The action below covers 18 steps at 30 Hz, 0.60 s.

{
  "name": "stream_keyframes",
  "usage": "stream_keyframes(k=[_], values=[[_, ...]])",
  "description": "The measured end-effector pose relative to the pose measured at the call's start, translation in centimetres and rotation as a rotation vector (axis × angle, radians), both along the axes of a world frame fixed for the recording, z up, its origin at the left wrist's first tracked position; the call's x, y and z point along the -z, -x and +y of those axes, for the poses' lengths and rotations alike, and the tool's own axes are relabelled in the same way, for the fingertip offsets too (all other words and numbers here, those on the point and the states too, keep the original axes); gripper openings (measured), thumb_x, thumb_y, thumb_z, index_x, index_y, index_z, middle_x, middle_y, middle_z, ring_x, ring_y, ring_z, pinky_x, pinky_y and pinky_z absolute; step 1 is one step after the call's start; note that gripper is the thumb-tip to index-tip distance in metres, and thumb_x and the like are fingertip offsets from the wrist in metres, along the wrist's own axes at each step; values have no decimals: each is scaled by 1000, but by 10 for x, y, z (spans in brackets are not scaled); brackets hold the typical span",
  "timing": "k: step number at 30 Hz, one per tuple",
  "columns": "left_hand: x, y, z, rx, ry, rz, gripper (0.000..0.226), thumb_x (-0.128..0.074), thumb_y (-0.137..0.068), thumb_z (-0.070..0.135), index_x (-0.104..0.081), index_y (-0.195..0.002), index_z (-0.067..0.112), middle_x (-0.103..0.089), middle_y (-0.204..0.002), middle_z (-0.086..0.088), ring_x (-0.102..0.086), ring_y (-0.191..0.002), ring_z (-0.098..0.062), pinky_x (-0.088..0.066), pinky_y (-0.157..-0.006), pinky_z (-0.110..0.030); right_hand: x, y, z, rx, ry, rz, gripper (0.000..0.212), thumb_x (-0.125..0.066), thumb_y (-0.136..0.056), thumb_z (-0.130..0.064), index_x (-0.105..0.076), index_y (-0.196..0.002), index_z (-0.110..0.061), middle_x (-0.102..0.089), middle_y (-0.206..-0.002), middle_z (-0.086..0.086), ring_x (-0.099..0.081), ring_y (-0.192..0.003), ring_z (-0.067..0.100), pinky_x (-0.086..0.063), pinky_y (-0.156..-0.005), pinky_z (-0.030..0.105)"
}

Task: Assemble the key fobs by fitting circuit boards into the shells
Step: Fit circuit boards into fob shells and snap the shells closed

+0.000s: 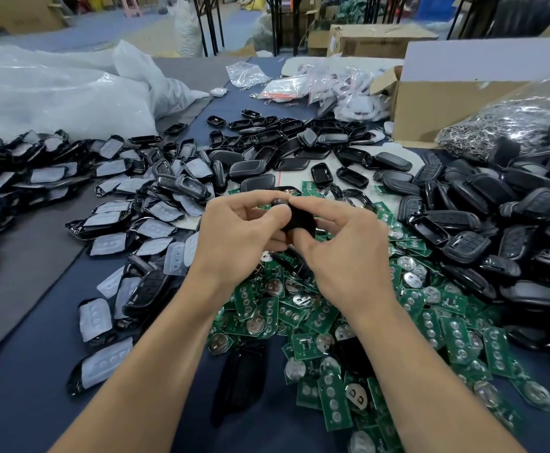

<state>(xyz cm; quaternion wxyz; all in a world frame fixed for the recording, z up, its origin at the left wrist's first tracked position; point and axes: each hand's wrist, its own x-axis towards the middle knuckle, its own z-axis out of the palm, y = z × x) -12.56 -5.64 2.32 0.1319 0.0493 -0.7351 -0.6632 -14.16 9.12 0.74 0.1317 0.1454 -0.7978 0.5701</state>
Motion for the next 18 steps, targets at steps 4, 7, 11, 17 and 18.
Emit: stream_keyframes(k=[4,7,11,17,18], values=[[-2,-2,-2,44,-81,-17,23,-70,-98,8,-85,-93,25,-80,-82,-9,-76,-64,-23,-62,-61,-27,0,2,3,-28,-59,50,44,-78,-82,-11,-77,-120,-33,-75,-114,-15,-65,-115,0,-55,-104,35],[-5,-1,-7,69,-125,-77,24,-67,-100,12,-85,-89,23,-81,-87,-13,-78,-66,-27,-62,-60,-27,-1,4,6,-54,-117,72,43,-79,-83,-18,-75,-122,-35,-74,-115,-16,-63,-114,2,-56,-100,37],[-5,0,-12,104,-151,-151,30,-63,-102,15,-86,-84,23,-79,-85,-16,-76,-63,-25,-61,-57,-26,-4,4,10,-78,-177,87,43,-80,-82,-20,-75,-122,-36,-77,-109,-16,-68,-100,1,-60,-90,29],[-4,1,-21,220,-133,-143,28,-82,-80,11,-82,-107,20,-78,-84,-14,-75,-74,-20,-62,-69,-26,-4,6,12,-55,-94,18,30,-84,-80,-24,-81,-107,-38,-73,-86,-30,-68,-89,-9,-49,-81,4],[-4,1,-22,220,-116,-138,32,-85,-78,11,-82,-109,21,-78,-85,-12,-75,-77,-20,-62,-71,-26,-4,6,12,-62,-78,0,30,-84,-79,-24,-81,-106,-37,-74,-87,-29,-68,-90,-11,-49,-81,5]])
